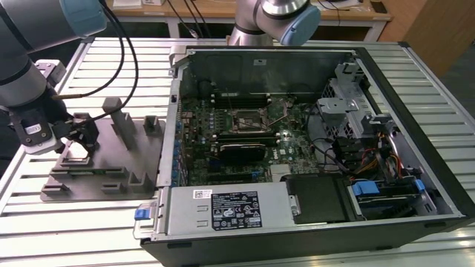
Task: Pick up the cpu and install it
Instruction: 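Pick up the cpu and move it towards the insertion slot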
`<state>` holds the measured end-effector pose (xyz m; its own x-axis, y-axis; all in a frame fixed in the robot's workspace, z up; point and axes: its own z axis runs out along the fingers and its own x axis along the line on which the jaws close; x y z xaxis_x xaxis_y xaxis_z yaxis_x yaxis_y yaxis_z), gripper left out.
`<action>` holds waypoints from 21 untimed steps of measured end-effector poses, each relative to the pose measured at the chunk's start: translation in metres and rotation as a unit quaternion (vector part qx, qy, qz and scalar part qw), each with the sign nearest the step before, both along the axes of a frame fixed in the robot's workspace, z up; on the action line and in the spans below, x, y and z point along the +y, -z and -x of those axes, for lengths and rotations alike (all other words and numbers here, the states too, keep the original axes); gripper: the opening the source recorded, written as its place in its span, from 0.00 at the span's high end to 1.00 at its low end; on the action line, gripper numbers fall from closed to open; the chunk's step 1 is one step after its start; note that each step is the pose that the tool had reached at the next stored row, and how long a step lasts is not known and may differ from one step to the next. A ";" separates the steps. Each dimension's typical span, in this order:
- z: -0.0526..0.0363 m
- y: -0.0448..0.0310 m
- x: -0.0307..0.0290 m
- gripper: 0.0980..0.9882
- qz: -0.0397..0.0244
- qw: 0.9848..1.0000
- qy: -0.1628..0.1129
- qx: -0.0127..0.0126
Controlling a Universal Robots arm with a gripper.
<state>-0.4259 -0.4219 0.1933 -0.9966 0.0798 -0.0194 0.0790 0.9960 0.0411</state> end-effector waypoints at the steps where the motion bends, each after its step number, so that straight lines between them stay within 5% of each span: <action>1: 0.0000 0.0005 0.0000 0.32 0.000 1.000 -0.001 0.000; 21: 0.0002 0.0065 0.0000 0.32 0.000 1.000 -0.017 0.000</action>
<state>-0.4261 -0.4218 0.1868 -0.9987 0.0467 -0.0194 0.0459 0.9981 0.0412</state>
